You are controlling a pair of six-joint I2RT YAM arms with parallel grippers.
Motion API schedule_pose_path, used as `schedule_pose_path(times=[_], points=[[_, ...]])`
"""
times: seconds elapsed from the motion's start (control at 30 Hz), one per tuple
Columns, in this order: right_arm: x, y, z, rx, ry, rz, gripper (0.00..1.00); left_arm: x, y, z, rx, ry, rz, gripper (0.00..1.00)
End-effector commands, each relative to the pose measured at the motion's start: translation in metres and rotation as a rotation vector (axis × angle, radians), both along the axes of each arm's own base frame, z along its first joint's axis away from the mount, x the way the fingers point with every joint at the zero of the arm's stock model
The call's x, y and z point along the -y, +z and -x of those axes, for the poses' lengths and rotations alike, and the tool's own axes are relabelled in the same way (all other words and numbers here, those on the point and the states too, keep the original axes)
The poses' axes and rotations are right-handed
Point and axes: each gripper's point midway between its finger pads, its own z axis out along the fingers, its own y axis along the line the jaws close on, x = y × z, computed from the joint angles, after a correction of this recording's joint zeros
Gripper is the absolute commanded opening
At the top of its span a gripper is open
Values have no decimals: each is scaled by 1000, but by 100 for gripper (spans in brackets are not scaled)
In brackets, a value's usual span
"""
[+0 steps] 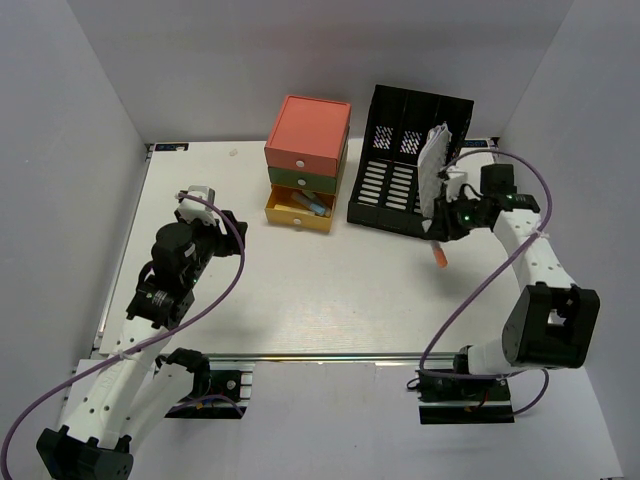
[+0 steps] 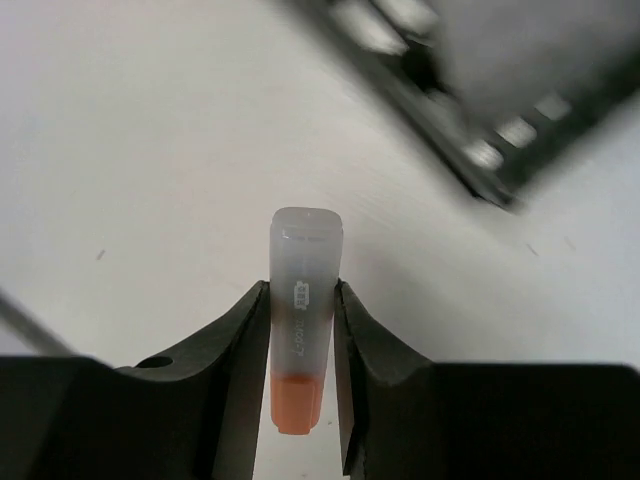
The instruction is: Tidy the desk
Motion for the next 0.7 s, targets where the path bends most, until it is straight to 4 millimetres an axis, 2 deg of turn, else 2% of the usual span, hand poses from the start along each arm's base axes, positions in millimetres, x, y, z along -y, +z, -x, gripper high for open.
schedule_pose_path(times=[0.0,0.03,0.07,0.1,0.13,0.2,0.27,0.3,0.33,0.37,0.4,0.43,0.47,0.5,0.53,0.57,0.6,0.63,0.67], points=[[-65,37,40,226,571,-140,0,-4,2,1,13,18,2,78],[-77,39,50,262,682,-135,0,-4,2,0,11,19,1,78],[-82,39,51,321,771,-109,0,-4,1,0,10,19,-1,78],[-98,37,56,344,856,-98,0,-4,1,0,9,18,-3,78],[-102,36,53,377,898,-68,0,-4,1,0,8,18,-3,78],[-124,39,40,518,1011,20,0,-5,-2,-1,0,24,-8,78],[-139,34,27,591,1044,107,0,-6,-3,-2,-2,32,-12,78],[-157,42,14,688,1062,139,0,-7,-3,-2,-4,36,-13,78],[-171,48,10,735,1082,149,0,-7,-5,-3,-9,38,-15,78],[-178,53,1,758,1059,161,0,-8,-6,-3,-13,40,-19,78],[-201,60,-6,819,1077,152,0,-8,-7,-3,-15,45,-19,78],[-210,75,-15,864,1071,152,0,-9,-8,-4,-18,48,-23,78],[-217,80,-22,883,1067,165,0,-9,-9,-4,-22,52,-25,78],[-230,76,-32,876,1056,145,0,-11,-10,-5,-23,61,-28,78],[-248,82,-30,896,1073,122,0,-11,-9,-5,-17,63,-26,78],[-261,87,-43,911,1055,116,0,-12,-10,-5,-20,65,-29,78],[-275,88,-44,890,1022,76,0,-13,-12,-5,-21,71,-31,78],[-293,99,-49,931,998,52,0,-13,-12,-6,-20,72,-33,78],[-311,101,-58,930,977,49,0,-13,-13,-6,-23,74,-34,78]])
